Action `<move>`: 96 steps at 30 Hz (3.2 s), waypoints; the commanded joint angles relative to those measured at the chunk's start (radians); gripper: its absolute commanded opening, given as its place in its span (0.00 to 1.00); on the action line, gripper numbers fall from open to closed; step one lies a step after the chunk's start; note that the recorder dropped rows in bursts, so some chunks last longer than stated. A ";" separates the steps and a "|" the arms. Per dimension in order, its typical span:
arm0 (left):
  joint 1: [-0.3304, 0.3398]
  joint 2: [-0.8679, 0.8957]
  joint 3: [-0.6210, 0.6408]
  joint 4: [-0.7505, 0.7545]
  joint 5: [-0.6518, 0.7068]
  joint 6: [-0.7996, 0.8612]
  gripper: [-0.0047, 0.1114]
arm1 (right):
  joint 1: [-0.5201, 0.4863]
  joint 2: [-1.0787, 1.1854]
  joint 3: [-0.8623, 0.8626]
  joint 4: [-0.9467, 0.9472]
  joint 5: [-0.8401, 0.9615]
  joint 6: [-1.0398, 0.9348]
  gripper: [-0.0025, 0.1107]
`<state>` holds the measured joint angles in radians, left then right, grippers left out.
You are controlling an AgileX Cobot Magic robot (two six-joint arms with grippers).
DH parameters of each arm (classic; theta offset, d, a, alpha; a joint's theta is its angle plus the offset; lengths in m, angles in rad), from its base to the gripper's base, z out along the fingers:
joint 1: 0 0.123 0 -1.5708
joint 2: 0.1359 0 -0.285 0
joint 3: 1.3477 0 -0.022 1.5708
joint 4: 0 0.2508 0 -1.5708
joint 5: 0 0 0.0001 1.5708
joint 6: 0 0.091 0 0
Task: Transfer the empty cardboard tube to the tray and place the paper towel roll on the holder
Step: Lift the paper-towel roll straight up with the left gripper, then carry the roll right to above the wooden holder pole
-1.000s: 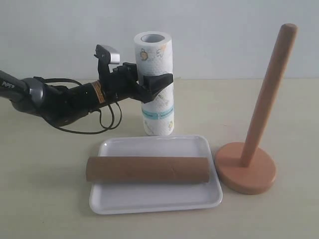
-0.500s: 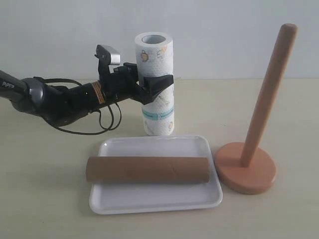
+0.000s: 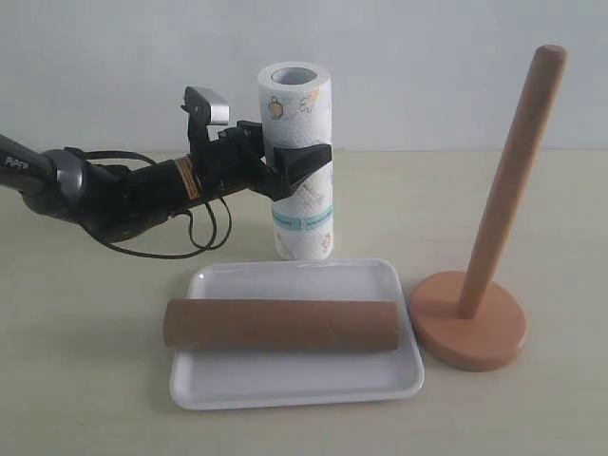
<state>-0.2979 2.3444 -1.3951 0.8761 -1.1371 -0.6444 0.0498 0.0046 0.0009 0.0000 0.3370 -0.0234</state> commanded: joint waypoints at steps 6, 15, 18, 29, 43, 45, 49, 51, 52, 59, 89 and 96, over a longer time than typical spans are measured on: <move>-0.002 0.004 -0.002 0.004 -0.021 -0.017 0.08 | 0.003 -0.005 -0.001 0.000 -0.003 0.003 0.02; -0.002 -0.058 -0.002 -0.005 -0.019 -0.017 0.08 | 0.003 -0.005 -0.001 0.000 -0.003 0.003 0.02; -0.002 -0.120 -0.002 -0.005 0.025 -0.051 0.08 | 0.003 -0.005 -0.001 0.000 -0.003 0.003 0.02; -0.026 -0.413 -0.002 0.177 0.212 -0.238 0.08 | 0.003 -0.005 -0.001 0.000 -0.003 0.003 0.02; -0.306 -0.613 -0.051 0.100 0.498 -0.303 0.08 | 0.003 -0.005 -0.001 0.000 -0.003 0.003 0.02; -0.327 -0.621 -0.092 0.100 0.539 -0.327 0.08 | 0.003 -0.005 -0.001 0.000 -0.003 0.003 0.02; -0.358 -0.624 -0.173 0.100 0.668 -0.359 0.08 | 0.003 -0.005 -0.001 0.000 -0.003 0.003 0.02; -0.371 -0.624 -0.216 0.100 0.716 -0.414 0.08 | 0.003 -0.005 -0.001 0.000 -0.003 0.003 0.02; -0.377 -0.624 -0.236 0.107 0.720 -0.438 0.08 | 0.003 -0.005 -0.001 0.000 -0.003 0.003 0.02; -0.437 -0.624 -0.333 0.244 0.727 -0.605 0.08 | 0.003 -0.005 -0.001 0.000 -0.003 0.003 0.02; -0.561 -0.463 -0.633 0.868 0.874 -1.319 0.08 | 0.003 -0.005 -0.001 0.000 -0.003 0.003 0.02; -0.561 -0.450 -0.633 0.868 0.910 -1.273 0.08 | 0.003 -0.005 -0.001 0.000 -0.003 0.003 0.02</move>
<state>-0.8545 1.8919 -2.0122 1.7485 -0.2623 -1.9341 0.0498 0.0046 0.0009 0.0000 0.3370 -0.0174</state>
